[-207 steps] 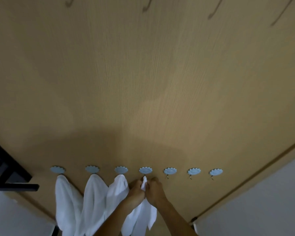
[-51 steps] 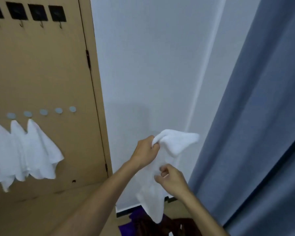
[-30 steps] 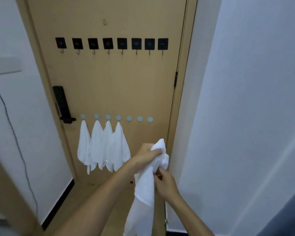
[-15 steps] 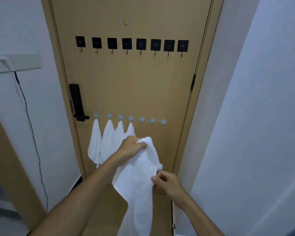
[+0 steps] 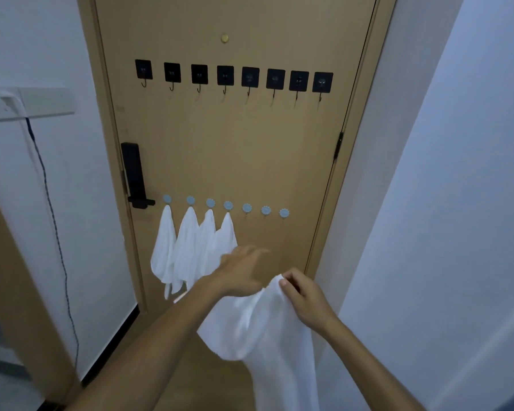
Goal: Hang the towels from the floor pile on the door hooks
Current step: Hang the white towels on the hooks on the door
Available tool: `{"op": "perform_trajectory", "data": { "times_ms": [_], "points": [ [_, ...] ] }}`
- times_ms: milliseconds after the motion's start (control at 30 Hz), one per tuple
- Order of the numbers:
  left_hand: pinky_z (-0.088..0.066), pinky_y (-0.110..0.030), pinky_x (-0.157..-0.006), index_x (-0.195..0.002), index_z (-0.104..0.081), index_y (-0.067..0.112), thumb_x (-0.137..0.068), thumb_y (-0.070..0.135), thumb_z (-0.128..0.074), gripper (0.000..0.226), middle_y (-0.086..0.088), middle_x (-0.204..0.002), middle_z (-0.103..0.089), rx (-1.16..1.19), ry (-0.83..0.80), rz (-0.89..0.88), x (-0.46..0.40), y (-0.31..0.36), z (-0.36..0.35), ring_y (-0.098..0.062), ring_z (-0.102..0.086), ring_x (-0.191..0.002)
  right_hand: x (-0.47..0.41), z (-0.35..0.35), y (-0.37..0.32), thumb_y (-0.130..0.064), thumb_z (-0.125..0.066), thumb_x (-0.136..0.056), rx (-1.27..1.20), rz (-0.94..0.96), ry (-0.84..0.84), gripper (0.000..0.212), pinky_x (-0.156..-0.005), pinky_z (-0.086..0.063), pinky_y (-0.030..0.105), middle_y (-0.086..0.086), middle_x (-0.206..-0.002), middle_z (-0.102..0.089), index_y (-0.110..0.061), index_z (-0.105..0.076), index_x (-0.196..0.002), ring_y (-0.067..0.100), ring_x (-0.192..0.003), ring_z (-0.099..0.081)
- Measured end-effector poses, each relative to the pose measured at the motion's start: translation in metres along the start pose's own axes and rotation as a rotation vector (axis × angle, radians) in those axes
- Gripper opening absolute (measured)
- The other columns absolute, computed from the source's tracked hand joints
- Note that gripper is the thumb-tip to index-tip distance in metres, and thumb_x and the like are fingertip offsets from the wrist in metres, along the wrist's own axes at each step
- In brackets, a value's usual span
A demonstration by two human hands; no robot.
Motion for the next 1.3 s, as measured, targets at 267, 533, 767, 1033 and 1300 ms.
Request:
{"op": "perform_trajectory", "data": {
  "times_ms": [267, 533, 767, 1033, 1300],
  "points": [
    [-0.035, -0.026, -0.057, -0.061, -0.043, 0.026, -0.08, 0.009, -0.051, 0.027, 0.005, -0.066, -0.049, 0.304, 0.012, -0.174, -0.007, 0.06, 0.0, -0.012, -0.044, -0.064, 0.003, 0.024, -0.001, -0.017, -0.06, -0.089, -0.131, -0.046, 0.051, 0.016, -0.06, -0.036, 0.019, -0.006, -0.067, -0.053, -0.012, -0.058, -0.074, 0.006, -0.063, -0.046],
    [-0.03, -0.034, -0.059, -0.063, -0.037, 0.019, -0.079, 0.001, -0.039, 0.023, -0.001, -0.066, -0.043, 0.237, 0.157, 0.027, -0.011, 0.014, 0.027, -0.018, -0.037, -0.063, 0.016, 0.028, 0.027, -0.015, -0.053, -0.093, 0.011, -0.168, -0.06, 0.025, -0.057, -0.033, 0.014, -0.008, -0.068, -0.05, -0.018, -0.052, -0.068, 0.007, -0.065, -0.044],
    [-0.039, -0.022, -0.064, -0.081, -0.058, 0.01, -0.087, 0.007, -0.049, 0.011, 0.004, -0.075, -0.055, 0.397, -0.108, -0.126, -0.002, 0.032, -0.005, -0.01, -0.049, -0.069, -0.011, 0.011, -0.03, -0.013, -0.05, -0.094, -0.01, -0.022, -0.128, 0.019, -0.069, -0.037, 0.028, 0.001, -0.08, -0.058, -0.012, -0.06, -0.079, 0.013, -0.075, -0.05],
    [-0.041, -0.025, -0.069, -0.07, -0.055, 0.025, -0.089, 0.011, -0.04, 0.028, 0.009, -0.078, -0.057, 0.442, -0.053, -0.083, 0.003, -0.02, 0.01, -0.01, -0.052, -0.077, -0.025, -0.023, -0.029, -0.015, -0.054, -0.092, -0.022, -0.076, -0.206, 0.016, -0.069, -0.038, 0.025, 0.002, -0.079, -0.058, -0.011, -0.063, -0.08, 0.011, -0.073, -0.05],
    [-0.04, -0.024, -0.067, -0.076, -0.057, 0.023, -0.088, 0.014, -0.044, 0.02, 0.007, -0.081, -0.057, 0.438, -0.14, -0.09, -0.002, -0.05, -0.008, -0.011, -0.052, -0.077, -0.032, -0.062, -0.018, -0.007, -0.051, -0.093, -0.129, -0.166, -0.235, 0.025, -0.061, -0.031, 0.023, 0.0, -0.07, -0.047, -0.012, -0.051, -0.068, 0.01, -0.064, -0.042]
  ]
}}
Point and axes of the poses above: each hand's wrist, its own x-axis away from the middle knuckle, its own z-axis out of the back of the hand, y = z × x, the point moved 9 cm from there along -x, towards the middle knuckle
